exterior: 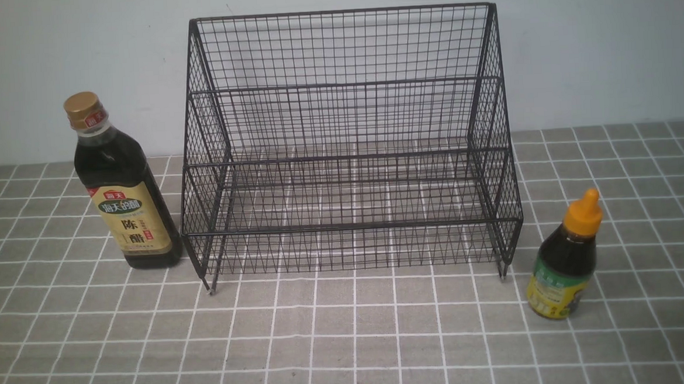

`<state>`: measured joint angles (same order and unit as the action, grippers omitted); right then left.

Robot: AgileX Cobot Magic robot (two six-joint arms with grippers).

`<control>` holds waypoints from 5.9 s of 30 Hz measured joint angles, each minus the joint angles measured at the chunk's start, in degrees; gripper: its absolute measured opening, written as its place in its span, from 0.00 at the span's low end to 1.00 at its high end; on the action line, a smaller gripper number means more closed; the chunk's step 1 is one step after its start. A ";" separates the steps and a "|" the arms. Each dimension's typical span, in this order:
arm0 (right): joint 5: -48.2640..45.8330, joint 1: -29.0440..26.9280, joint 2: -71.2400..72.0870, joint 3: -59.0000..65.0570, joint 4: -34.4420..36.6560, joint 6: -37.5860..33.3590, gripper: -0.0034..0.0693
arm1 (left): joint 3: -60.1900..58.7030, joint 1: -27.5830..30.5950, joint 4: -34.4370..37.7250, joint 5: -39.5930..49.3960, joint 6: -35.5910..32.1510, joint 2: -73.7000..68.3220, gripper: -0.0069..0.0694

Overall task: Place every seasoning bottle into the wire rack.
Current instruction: Use the right arm to grab the condiment bottle closest to it, then use the right arm to put the condiment bottle back on the shelf, then use the left arm to grab the condiment bottle closest to it

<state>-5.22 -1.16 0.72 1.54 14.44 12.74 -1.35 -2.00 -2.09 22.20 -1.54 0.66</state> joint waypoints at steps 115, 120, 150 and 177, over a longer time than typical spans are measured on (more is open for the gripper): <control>-50.03 24.04 -103.51 -92.02 0.29 -31.36 0.45 | 0.00 -0.05 0.00 0.00 0.00 0.00 0.08; -51.33 24.04 -103.69 -92.25 -0.01 -28.28 0.46 | 0.00 -0.05 0.00 0.00 0.00 0.00 0.08; -52.35 24.09 -30.98 -74.57 -14.44 -1.98 0.03 | 0.00 -0.05 -0.05 0.00 0.00 0.00 0.08; -15.77 24.09 0.07 -22.28 -25.13 8.94 0.03 | 0.00 -0.05 -0.05 0.00 0.00 0.00 0.08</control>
<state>-20.99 22.93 0.79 -20.74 -10.69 21.68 -1.35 -2.05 -2.14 22.20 -1.54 0.66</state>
